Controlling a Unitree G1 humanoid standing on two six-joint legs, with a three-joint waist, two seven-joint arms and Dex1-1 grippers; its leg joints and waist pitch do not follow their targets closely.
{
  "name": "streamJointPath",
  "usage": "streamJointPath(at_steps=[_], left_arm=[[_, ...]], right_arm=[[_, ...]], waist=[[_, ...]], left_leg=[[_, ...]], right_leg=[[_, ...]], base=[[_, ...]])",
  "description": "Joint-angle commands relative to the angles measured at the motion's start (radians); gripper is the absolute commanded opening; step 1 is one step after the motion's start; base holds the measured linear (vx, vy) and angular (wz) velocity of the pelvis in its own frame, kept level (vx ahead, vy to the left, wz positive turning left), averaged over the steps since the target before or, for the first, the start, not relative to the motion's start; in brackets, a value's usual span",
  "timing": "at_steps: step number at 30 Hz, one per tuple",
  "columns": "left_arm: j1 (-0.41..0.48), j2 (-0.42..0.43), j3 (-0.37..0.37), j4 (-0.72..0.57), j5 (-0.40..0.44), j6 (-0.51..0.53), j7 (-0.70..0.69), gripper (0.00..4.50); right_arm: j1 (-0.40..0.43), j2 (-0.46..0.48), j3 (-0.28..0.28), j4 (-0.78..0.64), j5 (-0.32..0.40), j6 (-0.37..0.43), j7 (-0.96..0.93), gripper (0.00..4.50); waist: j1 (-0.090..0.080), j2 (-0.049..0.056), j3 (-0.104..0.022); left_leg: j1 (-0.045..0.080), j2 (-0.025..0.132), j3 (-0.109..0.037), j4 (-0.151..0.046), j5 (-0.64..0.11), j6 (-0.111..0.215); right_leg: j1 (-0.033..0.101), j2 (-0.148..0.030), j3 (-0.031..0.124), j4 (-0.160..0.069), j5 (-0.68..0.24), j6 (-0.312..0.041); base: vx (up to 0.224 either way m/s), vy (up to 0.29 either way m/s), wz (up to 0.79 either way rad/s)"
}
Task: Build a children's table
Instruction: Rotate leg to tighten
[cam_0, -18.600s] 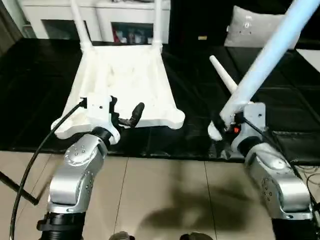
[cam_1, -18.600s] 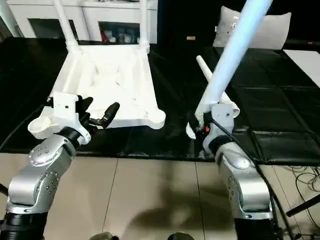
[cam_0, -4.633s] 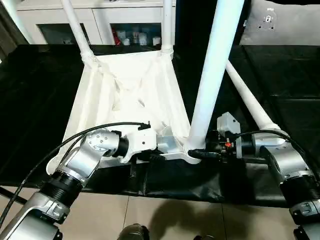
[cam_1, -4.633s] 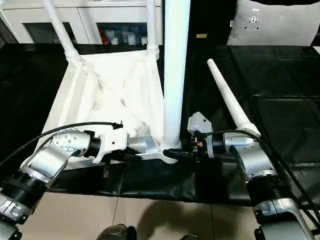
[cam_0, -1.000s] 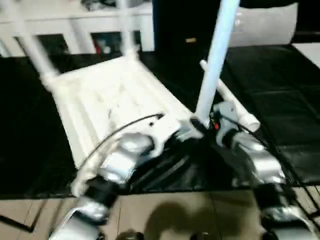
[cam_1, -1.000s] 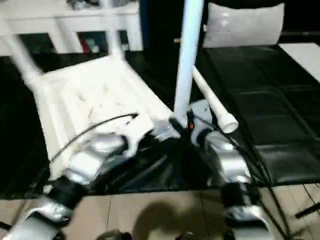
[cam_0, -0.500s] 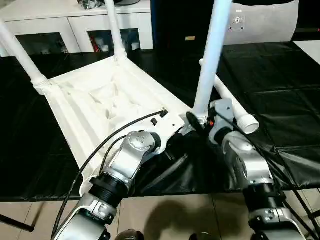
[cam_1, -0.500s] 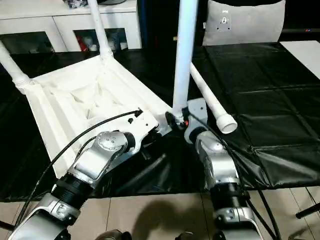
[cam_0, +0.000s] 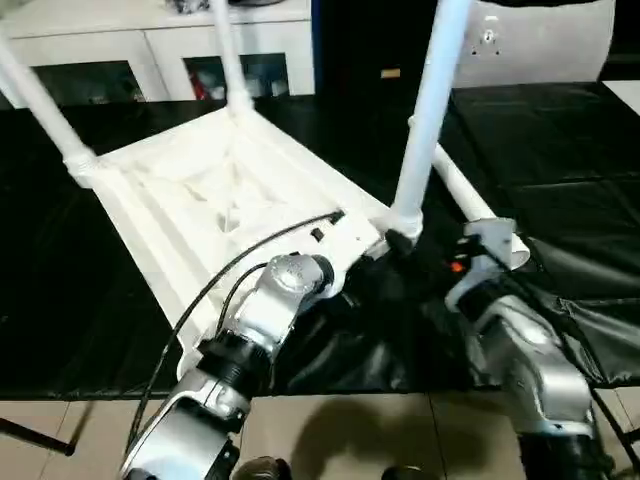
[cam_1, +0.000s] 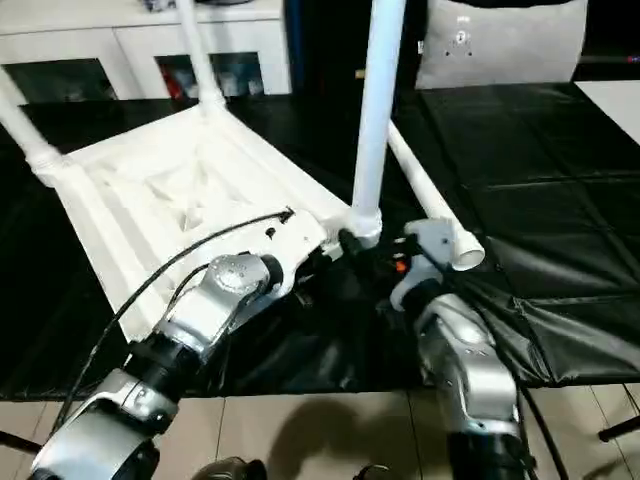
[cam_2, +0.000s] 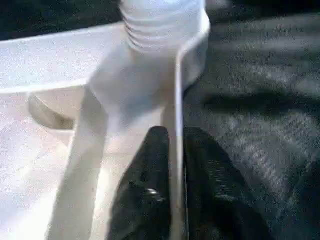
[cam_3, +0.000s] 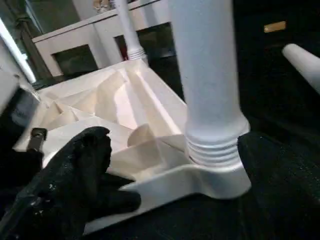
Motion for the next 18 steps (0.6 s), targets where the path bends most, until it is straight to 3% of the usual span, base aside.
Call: streamJointPath(at_steps=[1, 3, 8, 12, 14, 15, 16, 17, 18], left_arm=[[-0.001, -0.005, 0.047, -0.03, -0.031, -0.029, 0.027, 0.77], [0.007, -0.012, 0.074, -0.044, -0.048, -0.037, 0.052, 0.98], [0.05, 0.0, 0.114, -0.105, -0.06, -0.005, 0.088, 0.98], [0.111, 0.042, 0.146, -0.2, -0.067, 0.025, 0.094, 0.98], [0.141, 0.067, 0.163, -0.266, -0.072, 0.06, 0.089, 0.98], [0.154, 0.079, 0.169, -0.299, -0.077, 0.079, 0.083, 0.98], [0.179, 0.119, 0.154, -0.354, -0.098, 0.072, 0.012, 0.98], [0.204, 0.161, 0.14, -0.405, -0.113, 0.063, -0.052, 0.98], [0.222, 0.192, 0.132, -0.44, -0.121, 0.063, -0.091, 0.98]], right_arm=[[0.003, 0.009, -0.005, -0.035, 0.019, 0.02, -0.014, 4.5], [0.0, 0.011, -0.004, -0.038, 0.015, 0.015, -0.024, 4.5], [0.002, 0.013, -0.015, -0.057, 0.016, 0.024, -0.068, 4.5], [0.014, -0.004, 0.01, -0.07, -0.002, 0.033, -0.057, 4.5], [0.011, -0.013, 0.024, -0.078, 0.005, 0.05, -0.039, 4.5], [0.007, -0.022, 0.034, -0.082, 0.006, 0.053, -0.025, 4.5], [-0.002, -0.048, 0.061, -0.082, 0.022, 0.045, 0.045, 4.5], [-0.012, -0.081, 0.092, -0.078, 0.031, 0.036, 0.122, 4.5], [-0.021, -0.108, 0.116, -0.072, 0.034, 0.03, 0.173, 4.5]], waist=[[0.004, -0.022, -0.062], [0.004, -0.02, -0.064], [0.005, -0.017, -0.073], [0.005, -0.025, -0.071], [0.004, -0.012, -0.066], [0.004, -0.014, -0.065], [0.003, -0.018, -0.057], [0.008, -0.015, -0.06], [0.006, -0.019, -0.055]], left_leg=[[0.008, 0.052, -0.026, -0.068, -0.181, 0.077], [0.006, 0.052, -0.024, -0.064, -0.158, 0.085], [-0.004, 0.05, -0.023, -0.051, -0.064, 0.138], [-0.002, 0.051, -0.019, -0.052, -0.08, 0.141], [0.001, 0.056, -0.022, -0.056, -0.119, 0.125], [0.003, 0.056, -0.021, -0.057, -0.128, 0.119], [0.001, 0.056, -0.021, -0.062, -0.15, 0.11], [0.004, 0.058, -0.025, -0.062, -0.156, 0.104], [0.001, 0.059, -0.026, -0.064, -0.168, 0.099]], right_leg=[[0.043, -0.087, 0.045, -0.088, -0.277, -0.152], [0.043, -0.087, 0.045, -0.082, -0.21, -0.169], [0.047, -0.084, 0.038, -0.062, -0.033, -0.202], [0.045, -0.082, 0.037, -0.066, -0.087, -0.199], [0.042, -0.082, 0.037, -0.072, -0.147, -0.189], [0.041, -0.081, 0.037, -0.073, -0.16, -0.184], [0.039, -0.081, 0.038, -0.077, -0.187, -0.179], [0.042, -0.086, 0.038, -0.074, -0.2, -0.177], [0.041, -0.085, 0.039, -0.073, -0.219, -0.17]], base=[[0.0, 0.0, 0.0], [0.0, 0.0, 0.0], [0.0, 0.0, 0.0], [0.0, 0.0, 0.0], [0.0, 0.0, 0.0], [0.0, 0.0, 0.0], [0.0, 0.0, 0.0], [0.0, 0.0, 0.0], [0.0, 0.0, 0.0]])
